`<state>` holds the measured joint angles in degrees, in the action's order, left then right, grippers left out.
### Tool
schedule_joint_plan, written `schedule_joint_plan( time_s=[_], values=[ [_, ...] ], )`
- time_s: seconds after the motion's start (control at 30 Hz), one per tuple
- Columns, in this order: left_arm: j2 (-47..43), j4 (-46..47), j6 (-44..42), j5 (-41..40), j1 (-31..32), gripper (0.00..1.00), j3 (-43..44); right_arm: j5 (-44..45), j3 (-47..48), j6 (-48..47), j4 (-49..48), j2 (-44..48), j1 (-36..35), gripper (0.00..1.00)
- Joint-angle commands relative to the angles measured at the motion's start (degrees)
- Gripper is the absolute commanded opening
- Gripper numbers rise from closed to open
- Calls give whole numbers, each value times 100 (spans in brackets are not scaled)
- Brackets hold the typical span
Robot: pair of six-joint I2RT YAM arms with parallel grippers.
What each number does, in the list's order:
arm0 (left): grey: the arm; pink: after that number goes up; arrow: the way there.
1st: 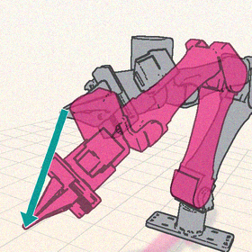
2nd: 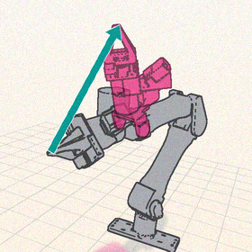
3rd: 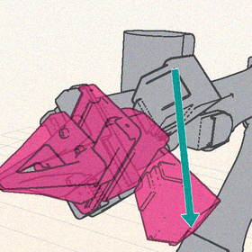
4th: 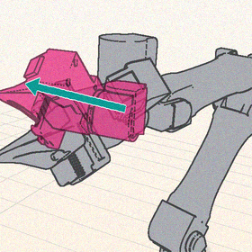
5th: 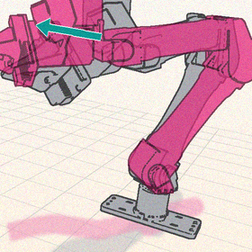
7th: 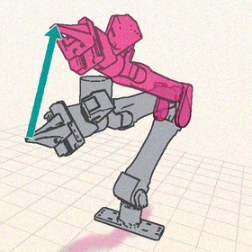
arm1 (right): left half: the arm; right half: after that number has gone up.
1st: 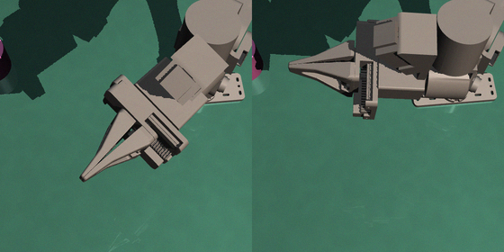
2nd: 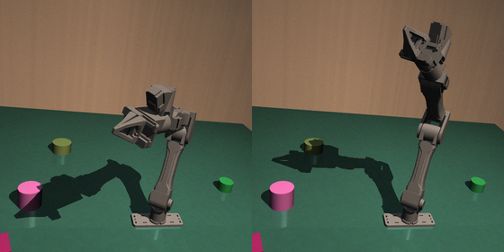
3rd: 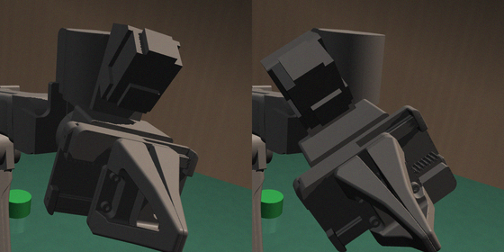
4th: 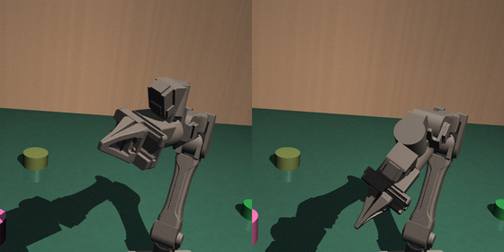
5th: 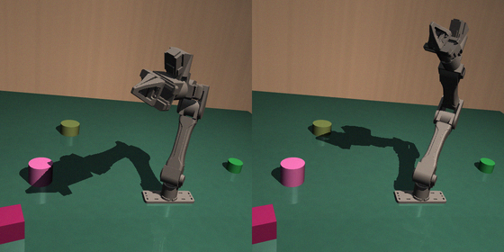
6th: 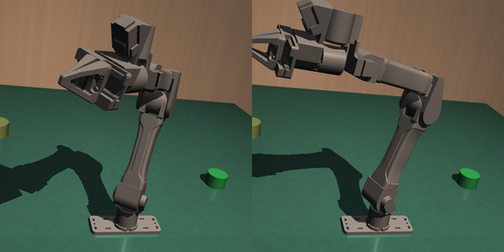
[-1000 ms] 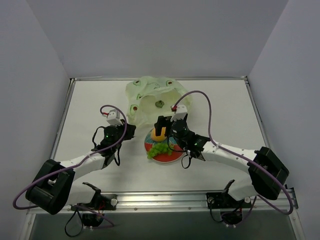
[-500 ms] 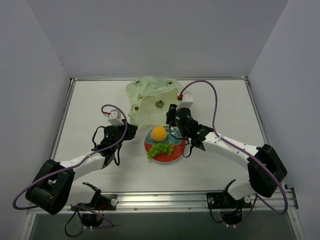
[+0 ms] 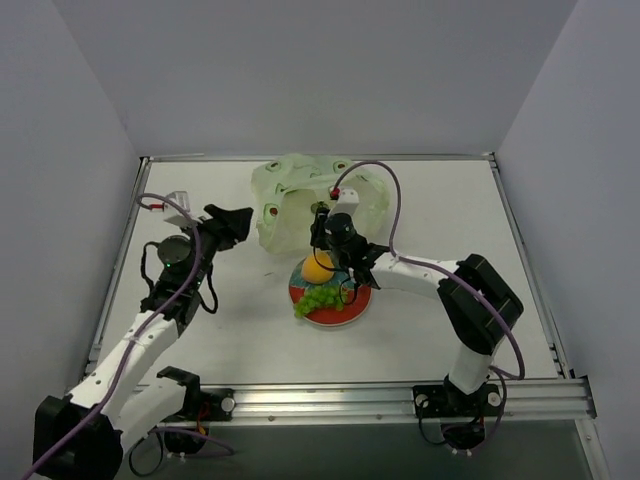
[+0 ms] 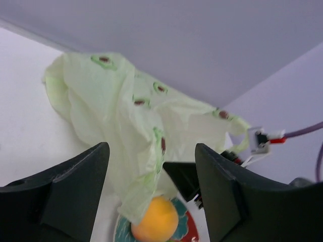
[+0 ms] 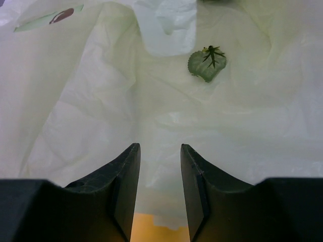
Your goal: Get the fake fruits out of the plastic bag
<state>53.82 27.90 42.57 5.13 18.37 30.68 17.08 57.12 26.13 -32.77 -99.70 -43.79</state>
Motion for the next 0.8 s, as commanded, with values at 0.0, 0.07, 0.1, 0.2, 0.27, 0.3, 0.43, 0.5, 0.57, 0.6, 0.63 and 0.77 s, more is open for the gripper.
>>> schedule_joint_plan(
  time_s=[0.0,0.07,0.1,0.2,0.27,0.3,0.43,0.5,0.57,0.6,0.63,0.77],
  values=[
    [-249,-626,366,112,-281,67,877,50,230,77,-484,21,186,33],
    [-136,-951,401,15,-422,68,1150,58,133,76,-484,108,318,34],
    [-57,-1014,462,-116,-474,68,1308,50,-7,68,-493,161,371,33],
    [688,-787,910,136,-930,67,1475,-55,-227,41,-555,486,564,33],
    [1593,-664,1225,356,-1291,66,1677,-196,-351,-11,-546,679,661,33],
    [1953,-533,1428,801,-1431,65,1792,-275,-377,-46,-546,732,670,33],
    [3937,925,2727,1807,-1846,64,2265,-600,-614,-134,-598,996,661,33],
    [4433,1357,2984,1974,-2092,64,2503,-688,-737,-134,-660,1101,635,33],
    [5013,1699,3240,2159,-2127,67,2829,-741,-895,-169,-660,1268,609,33],
    [5154,1806,3301,2185,-2136,68,2917,-750,-957,-187,-651,1338,600,33],
    [5356,1876,3354,2151,-2136,69,2996,-776,-984,-196,-634,1444,591,33],
    [5656,1615,3241,1949,-2101,75,3461,-794,-1063,-266,-476,1664,521,34]
  ],
)
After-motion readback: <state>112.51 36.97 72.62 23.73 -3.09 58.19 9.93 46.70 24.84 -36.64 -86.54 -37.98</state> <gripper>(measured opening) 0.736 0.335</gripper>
